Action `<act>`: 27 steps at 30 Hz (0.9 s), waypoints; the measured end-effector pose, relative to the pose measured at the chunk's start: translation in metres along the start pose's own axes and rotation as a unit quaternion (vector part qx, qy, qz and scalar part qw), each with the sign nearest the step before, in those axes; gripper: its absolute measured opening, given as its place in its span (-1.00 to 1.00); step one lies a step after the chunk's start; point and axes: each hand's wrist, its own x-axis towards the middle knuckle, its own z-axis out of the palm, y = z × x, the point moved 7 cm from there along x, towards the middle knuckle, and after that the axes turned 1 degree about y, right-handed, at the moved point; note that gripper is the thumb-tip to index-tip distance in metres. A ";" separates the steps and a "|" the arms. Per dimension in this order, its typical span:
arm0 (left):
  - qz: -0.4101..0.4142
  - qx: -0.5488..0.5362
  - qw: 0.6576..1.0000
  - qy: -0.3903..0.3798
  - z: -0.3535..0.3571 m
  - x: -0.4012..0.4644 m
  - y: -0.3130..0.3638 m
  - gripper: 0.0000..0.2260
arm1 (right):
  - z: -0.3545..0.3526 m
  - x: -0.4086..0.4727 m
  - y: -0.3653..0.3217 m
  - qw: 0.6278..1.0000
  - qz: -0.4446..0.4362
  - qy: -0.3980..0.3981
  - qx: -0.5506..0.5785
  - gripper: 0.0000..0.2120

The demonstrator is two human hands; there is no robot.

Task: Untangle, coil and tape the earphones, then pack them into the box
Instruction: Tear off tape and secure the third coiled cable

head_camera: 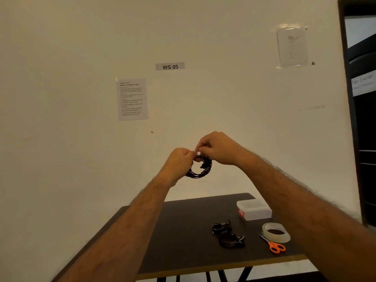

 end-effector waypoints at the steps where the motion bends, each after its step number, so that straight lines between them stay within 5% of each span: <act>1: 0.006 -0.003 1.000 0.000 0.001 0.000 0.001 -0.67 | 0.001 0.000 0.001 1.000 0.002 0.002 -0.001 -0.79; 12: 0.084 0.034 0.996 -0.008 0.002 -0.007 0.007 -0.66 | 0.000 0.001 0.004 1.000 0.017 0.000 0.015 -0.81; 27: 0.224 0.208 0.952 0.023 0.002 -0.012 0.012 -0.79 | 0.015 -0.002 0.031 0.955 0.160 -0.163 0.191 -0.86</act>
